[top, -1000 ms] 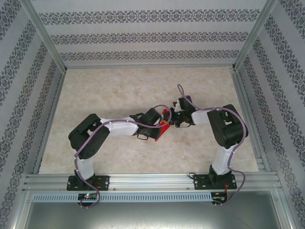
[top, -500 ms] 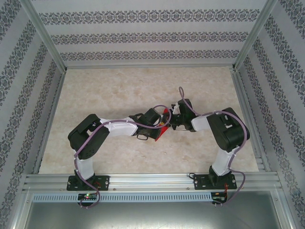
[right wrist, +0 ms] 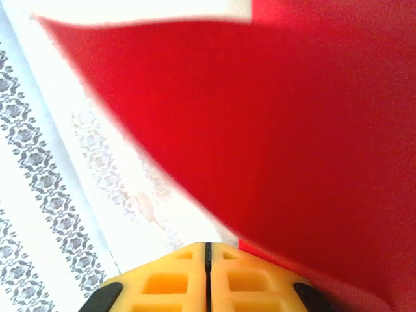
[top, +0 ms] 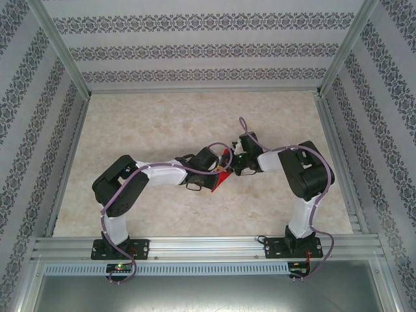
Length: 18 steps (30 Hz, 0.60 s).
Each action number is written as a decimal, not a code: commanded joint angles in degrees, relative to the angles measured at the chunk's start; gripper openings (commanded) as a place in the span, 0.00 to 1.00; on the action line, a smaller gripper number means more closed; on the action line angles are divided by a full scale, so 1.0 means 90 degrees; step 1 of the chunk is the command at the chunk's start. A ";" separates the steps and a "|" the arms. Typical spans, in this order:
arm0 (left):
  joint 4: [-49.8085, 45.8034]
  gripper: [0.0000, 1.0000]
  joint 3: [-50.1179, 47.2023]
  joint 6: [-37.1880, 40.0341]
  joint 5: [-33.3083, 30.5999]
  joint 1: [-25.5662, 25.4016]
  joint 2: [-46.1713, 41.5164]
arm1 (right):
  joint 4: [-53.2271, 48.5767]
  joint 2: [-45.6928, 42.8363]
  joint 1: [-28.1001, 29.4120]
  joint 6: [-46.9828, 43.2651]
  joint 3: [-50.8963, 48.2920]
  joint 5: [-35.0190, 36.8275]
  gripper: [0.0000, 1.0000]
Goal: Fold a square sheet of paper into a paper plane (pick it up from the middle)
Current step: Fold the wing for the fifth time at the center of the table.
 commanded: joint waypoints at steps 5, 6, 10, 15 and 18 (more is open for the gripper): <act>-0.0564 0.14 -0.0562 0.0347 -0.0344 -0.0009 0.0469 | -0.0694 0.0230 -0.0329 -0.0484 0.0711 0.0983 0.08; -0.0563 0.14 -0.0579 0.0348 -0.0342 -0.0013 0.0467 | -0.0743 0.0263 -0.0354 -0.0498 0.0793 0.0990 0.08; -0.0543 0.14 -0.0646 0.0355 -0.0324 -0.0040 0.0495 | -0.1058 0.0438 -0.0397 -0.0645 0.1223 0.1047 0.08; -0.0533 0.14 -0.0718 0.0349 -0.0307 -0.0071 0.0469 | -0.1388 0.0715 -0.0530 -0.0869 0.1647 0.1148 0.08; -0.0514 0.14 -0.0730 0.0346 -0.0267 -0.0081 0.0465 | -0.1667 0.0825 -0.0591 -0.1092 0.1921 0.1227 0.08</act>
